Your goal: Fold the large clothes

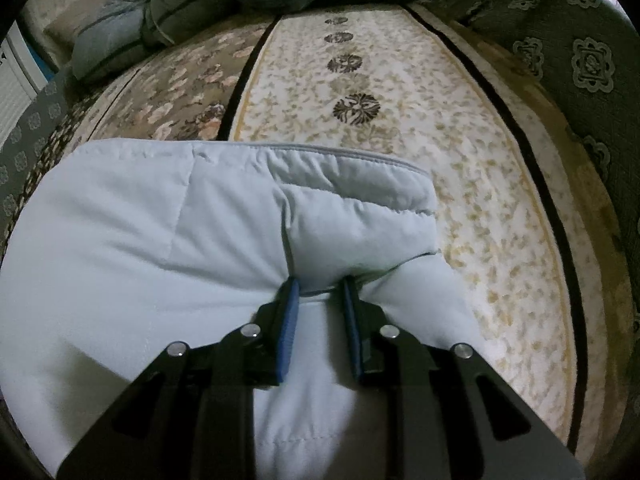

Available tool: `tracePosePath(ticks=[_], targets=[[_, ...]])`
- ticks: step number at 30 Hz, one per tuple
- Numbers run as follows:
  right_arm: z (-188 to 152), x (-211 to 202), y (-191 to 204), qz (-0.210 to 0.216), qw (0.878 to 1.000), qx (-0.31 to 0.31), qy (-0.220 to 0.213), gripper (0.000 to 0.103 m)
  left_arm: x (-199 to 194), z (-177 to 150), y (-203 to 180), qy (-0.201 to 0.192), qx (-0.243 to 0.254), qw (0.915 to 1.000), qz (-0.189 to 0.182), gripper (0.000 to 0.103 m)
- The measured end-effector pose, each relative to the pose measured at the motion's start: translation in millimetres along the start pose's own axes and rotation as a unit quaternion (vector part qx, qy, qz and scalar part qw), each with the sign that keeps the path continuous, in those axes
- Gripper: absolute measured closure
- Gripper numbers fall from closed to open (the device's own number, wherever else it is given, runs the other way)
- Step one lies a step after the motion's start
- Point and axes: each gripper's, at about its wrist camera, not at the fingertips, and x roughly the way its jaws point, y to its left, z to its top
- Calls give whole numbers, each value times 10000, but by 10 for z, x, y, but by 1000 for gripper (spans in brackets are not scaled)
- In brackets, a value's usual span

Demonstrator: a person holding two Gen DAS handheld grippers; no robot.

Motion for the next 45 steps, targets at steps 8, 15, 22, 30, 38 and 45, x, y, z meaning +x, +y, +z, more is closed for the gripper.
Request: tracePosePath(ticks=[8, 15, 22, 30, 38, 45], targets=[[-111, -813, -40, 405, 9962, -90, -767, 72, -661, -71, 48, -538, 19, 9985, -11, 103], [-1060, -1416, -45, 38, 9890, -681, -1311, 48, -1228, -787, 113, -1082, 309, 9935, 182, 94], [-1471, -1127, -141, -88, 9906, -430, -1294, 94, -896, -1199, 64, -841, 451, 9945, 422, 98], [-1404, -632, -95, -45, 9941, -397, -1007, 100, -519, -1114, 59, -591, 318, 9971, 346, 103], [-1315, -679, -98, -69, 9955, -339, -881, 101, -526, -1135, 158, -687, 30, 9974, 223, 103], [-1551, -1157, -203, 163, 9911, -96, -1317, 39, -1053, -1466, 254, -1136, -558, 9905, 530, 16]])
